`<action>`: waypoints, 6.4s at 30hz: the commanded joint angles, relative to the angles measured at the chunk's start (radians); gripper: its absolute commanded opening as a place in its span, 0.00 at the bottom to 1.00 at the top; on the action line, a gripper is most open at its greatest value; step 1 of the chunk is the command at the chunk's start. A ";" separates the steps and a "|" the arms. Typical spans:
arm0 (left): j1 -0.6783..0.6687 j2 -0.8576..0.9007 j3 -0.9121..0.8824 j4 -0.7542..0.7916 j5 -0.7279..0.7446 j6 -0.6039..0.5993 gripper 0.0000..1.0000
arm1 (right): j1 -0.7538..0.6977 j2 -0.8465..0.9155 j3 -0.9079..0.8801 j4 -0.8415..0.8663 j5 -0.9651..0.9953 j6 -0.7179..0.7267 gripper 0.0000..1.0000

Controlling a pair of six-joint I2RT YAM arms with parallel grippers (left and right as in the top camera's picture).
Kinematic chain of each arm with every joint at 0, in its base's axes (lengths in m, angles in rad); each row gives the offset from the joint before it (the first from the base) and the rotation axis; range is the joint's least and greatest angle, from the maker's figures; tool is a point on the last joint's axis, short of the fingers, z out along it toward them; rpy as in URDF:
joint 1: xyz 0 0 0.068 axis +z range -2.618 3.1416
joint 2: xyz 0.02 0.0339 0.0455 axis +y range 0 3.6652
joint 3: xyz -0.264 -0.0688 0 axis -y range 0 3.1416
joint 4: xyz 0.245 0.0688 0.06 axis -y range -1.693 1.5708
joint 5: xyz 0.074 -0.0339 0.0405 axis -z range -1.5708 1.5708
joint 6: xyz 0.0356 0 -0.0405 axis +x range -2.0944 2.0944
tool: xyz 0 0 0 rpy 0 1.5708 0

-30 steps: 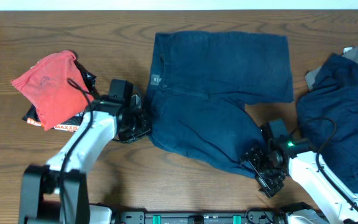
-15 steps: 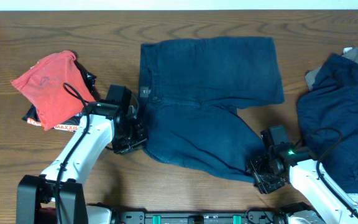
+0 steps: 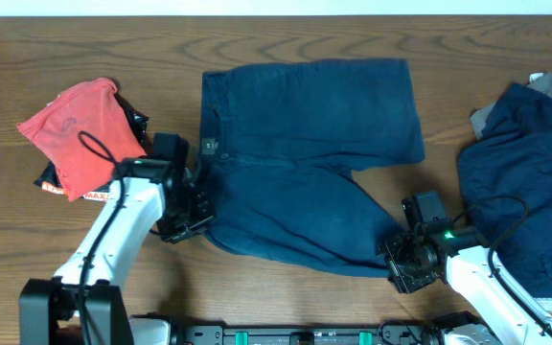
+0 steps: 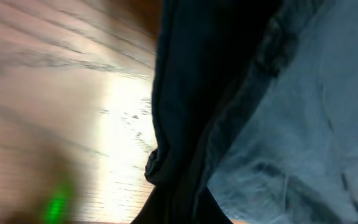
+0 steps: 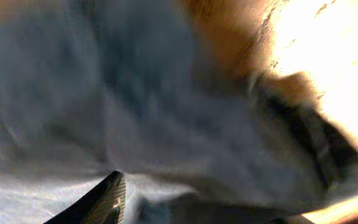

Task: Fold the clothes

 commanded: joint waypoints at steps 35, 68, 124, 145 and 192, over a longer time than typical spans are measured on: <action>0.046 -0.647 0.024 -0.262 0.124 0.085 0.06 | -0.229 -0.163 0.641 -0.511 0.254 -0.791 0.01; 0.046 -0.142 0.076 0.306 -0.214 -0.296 0.06 | -0.105 0.507 0.895 0.127 0.173 -1.277 0.01; 0.117 0.254 0.074 0.958 0.098 -0.082 0.79 | -0.103 0.732 0.718 -0.235 0.301 -0.988 0.18; 0.034 0.428 0.075 1.203 0.117 -0.069 0.11 | -0.103 0.727 0.724 -0.222 0.261 -0.977 0.17; 0.108 -0.023 0.099 0.369 -0.207 -0.027 0.91 | -0.197 0.691 0.887 -0.220 0.192 -1.172 0.24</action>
